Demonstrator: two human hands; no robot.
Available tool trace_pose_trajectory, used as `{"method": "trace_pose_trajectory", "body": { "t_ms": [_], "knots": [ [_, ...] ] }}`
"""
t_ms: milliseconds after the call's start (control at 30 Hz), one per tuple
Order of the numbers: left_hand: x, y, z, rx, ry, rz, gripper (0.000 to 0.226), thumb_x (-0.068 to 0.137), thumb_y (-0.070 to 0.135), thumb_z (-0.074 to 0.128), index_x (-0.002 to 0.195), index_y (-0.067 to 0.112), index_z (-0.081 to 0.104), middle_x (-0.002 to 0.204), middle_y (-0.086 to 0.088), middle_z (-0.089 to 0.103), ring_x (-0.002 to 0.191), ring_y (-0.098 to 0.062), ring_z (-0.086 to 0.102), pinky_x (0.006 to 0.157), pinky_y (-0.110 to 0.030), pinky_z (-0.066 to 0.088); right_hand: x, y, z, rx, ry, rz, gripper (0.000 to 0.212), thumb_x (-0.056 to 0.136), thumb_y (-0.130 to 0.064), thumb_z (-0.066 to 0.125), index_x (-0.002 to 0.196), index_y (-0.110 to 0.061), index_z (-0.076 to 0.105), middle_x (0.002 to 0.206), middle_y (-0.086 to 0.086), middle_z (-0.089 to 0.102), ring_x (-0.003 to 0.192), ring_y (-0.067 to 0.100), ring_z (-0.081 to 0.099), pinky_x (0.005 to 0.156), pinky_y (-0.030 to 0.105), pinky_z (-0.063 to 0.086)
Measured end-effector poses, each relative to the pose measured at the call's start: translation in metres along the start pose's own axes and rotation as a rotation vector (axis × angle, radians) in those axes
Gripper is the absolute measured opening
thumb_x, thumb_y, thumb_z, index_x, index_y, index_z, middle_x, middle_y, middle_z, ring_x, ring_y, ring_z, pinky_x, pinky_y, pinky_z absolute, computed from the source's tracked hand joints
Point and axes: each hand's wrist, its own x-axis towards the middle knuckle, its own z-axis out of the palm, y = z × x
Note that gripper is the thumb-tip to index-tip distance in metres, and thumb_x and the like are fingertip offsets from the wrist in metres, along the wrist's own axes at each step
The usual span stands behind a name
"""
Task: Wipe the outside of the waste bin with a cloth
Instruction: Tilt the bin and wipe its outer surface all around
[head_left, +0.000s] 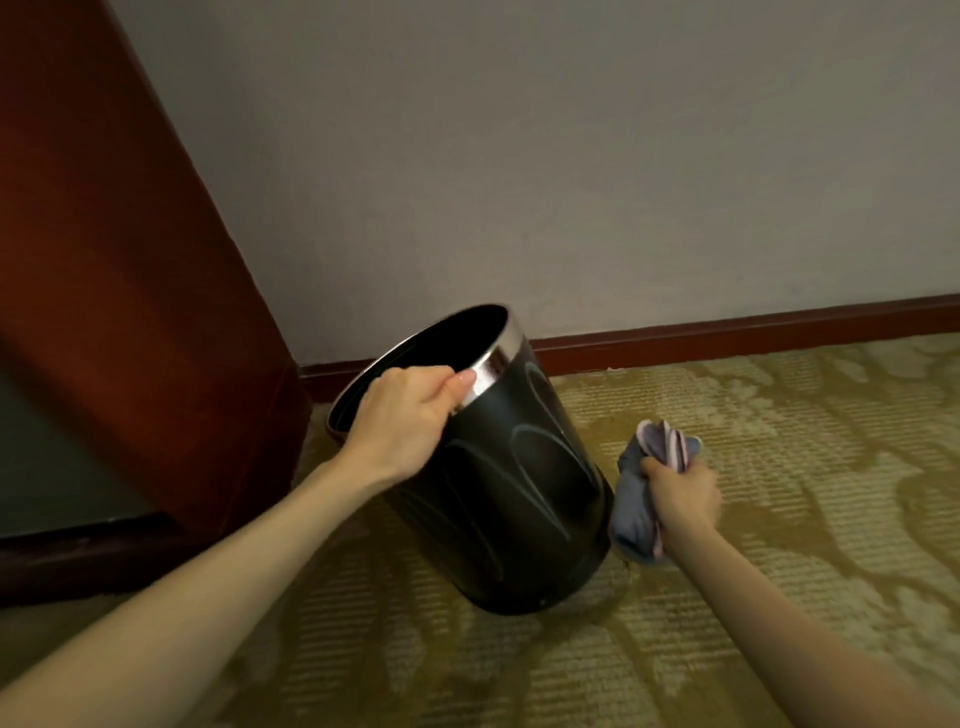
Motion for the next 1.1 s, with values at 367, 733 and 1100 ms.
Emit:
{"method": "trace_pose_trajectory", "body": {
  "t_ms": [367, 733, 1100],
  "knots": [
    [0.022, -0.039, -0.025, 0.047, 0.085, -0.120, 0.039, 0.090, 0.033, 0.042, 0.059, 0.010, 0.047, 0.051, -0.004, 0.050, 0.058, -0.029, 0.051, 0.057, -0.043, 0.040, -0.013, -0.054, 0.046, -0.037, -0.205, -0.224, 0.030, 0.078, -0.019, 0.064, 0.107, -0.010, 0.062, 0.100, 0.015, 0.065, 0.093, 0.032, 0.061, 0.077, 0.035, 0.048],
    [0.034, -0.075, -0.034, 0.105, 0.081, -0.043, 0.049, 0.099, 0.024, 0.040, 0.050, 0.023, 0.034, 0.046, 0.005, 0.037, 0.045, -0.012, 0.037, 0.052, -0.031, 0.022, -0.016, -0.081, 0.082, -0.113, -0.215, -0.411, 0.026, 0.078, -0.020, 0.064, 0.101, -0.009, 0.060, 0.098, 0.015, 0.064, 0.092, 0.033, 0.059, 0.071, 0.029, 0.037],
    [0.022, -0.104, -0.041, 0.055, 0.125, -0.086, 0.048, 0.098, 0.029, 0.040, 0.056, 0.008, 0.045, 0.046, 0.004, 0.040, 0.045, -0.010, 0.043, 0.044, -0.020, 0.027, 0.029, -0.105, 0.136, -0.292, -0.378, -0.296, 0.033, 0.077, -0.025, 0.065, 0.103, -0.006, 0.064, 0.098, 0.018, 0.064, 0.076, 0.026, 0.052, 0.065, 0.028, 0.036]
  ]
}}
